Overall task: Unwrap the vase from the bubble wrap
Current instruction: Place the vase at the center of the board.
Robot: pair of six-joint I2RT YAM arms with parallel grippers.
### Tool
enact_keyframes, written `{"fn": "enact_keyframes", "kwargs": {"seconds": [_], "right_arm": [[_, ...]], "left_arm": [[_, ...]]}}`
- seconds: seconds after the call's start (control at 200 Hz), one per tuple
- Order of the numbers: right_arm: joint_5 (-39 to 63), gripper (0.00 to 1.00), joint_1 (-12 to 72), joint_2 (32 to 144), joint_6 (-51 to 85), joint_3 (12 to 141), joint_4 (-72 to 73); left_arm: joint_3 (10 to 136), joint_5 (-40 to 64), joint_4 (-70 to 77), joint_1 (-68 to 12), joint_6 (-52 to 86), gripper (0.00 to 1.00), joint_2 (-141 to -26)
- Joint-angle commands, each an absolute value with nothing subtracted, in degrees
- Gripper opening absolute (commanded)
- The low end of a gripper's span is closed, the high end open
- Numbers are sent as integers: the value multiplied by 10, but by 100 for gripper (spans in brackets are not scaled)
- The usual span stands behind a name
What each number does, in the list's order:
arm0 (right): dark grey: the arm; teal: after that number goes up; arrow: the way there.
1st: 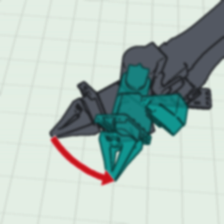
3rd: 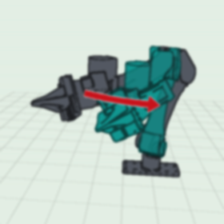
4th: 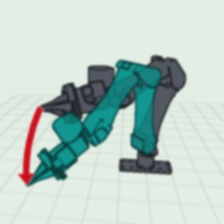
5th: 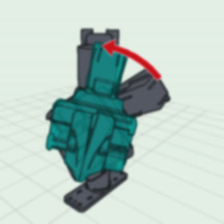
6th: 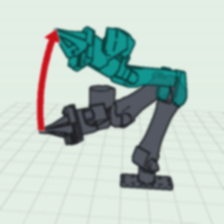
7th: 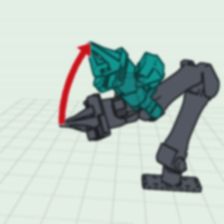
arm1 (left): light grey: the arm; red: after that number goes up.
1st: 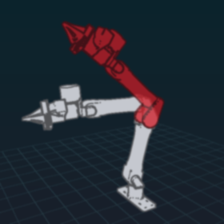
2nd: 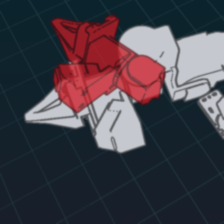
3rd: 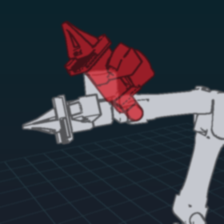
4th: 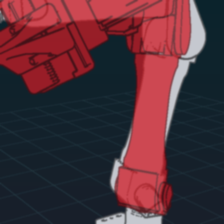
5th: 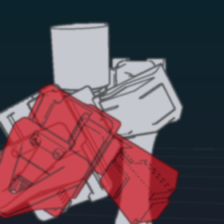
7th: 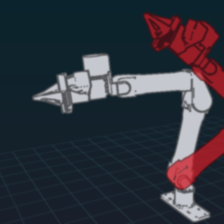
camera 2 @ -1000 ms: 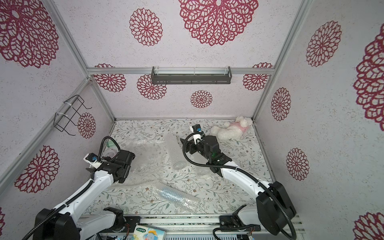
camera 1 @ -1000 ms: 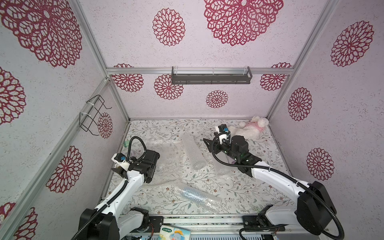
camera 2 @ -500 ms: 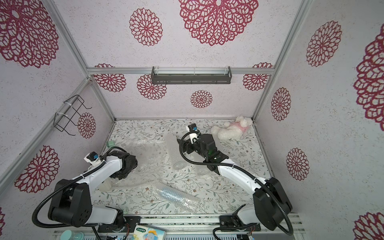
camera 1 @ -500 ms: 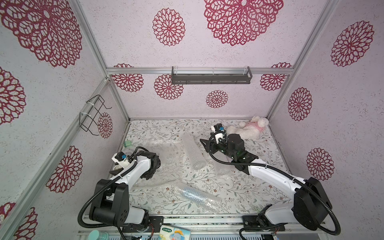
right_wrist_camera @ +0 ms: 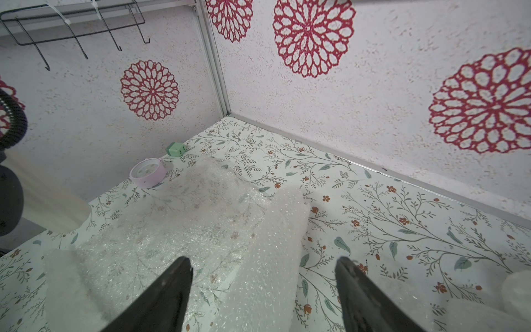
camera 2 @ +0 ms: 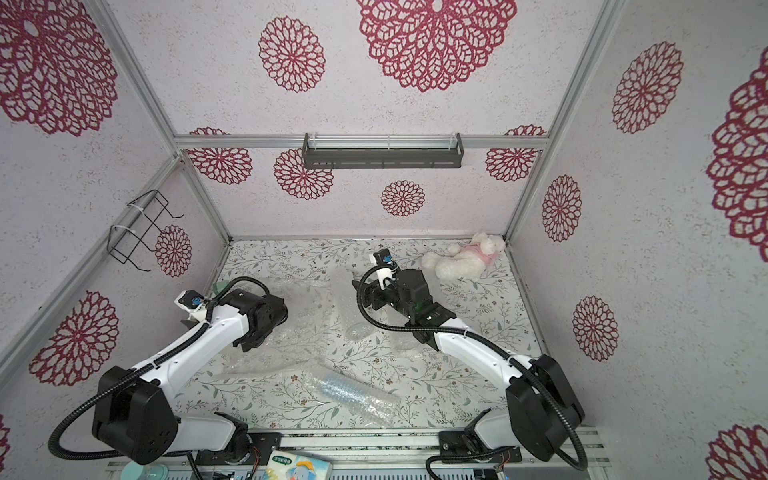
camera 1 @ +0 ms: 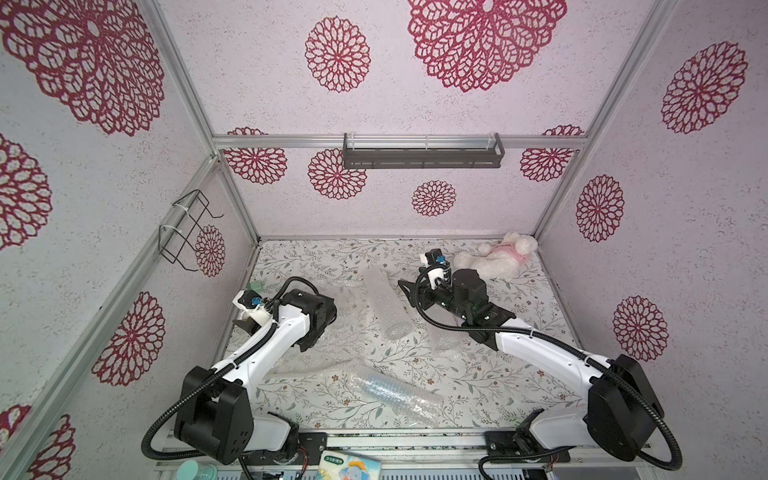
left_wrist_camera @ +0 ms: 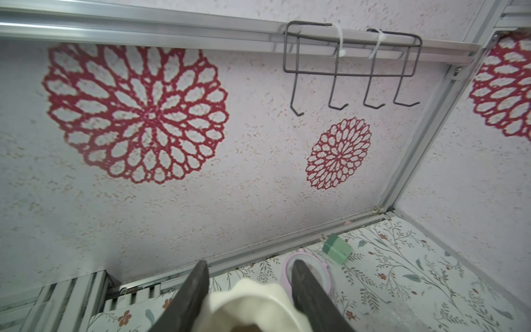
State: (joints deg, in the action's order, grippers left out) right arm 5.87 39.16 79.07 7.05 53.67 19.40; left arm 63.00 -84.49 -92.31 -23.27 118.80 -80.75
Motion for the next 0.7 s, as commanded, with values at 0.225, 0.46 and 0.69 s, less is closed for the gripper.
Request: {"fn": "enact_keyframes", "kwargs": {"seconds": [0.225, 0.46, 0.69], "right_arm": [[77, 81, 397, 788, 71, 578, 181], [96, 81, 411, 803, 76, 597, 178], [103, 81, 413, 796, 80, 603, 159]], "left_arm": [[717, -952, -1017, -289, 1249, 30, -807], [774, -937, -1016, -350, 1214, 29, -838], [824, -919, -1015, -396, 1187, 29, -857]]}}
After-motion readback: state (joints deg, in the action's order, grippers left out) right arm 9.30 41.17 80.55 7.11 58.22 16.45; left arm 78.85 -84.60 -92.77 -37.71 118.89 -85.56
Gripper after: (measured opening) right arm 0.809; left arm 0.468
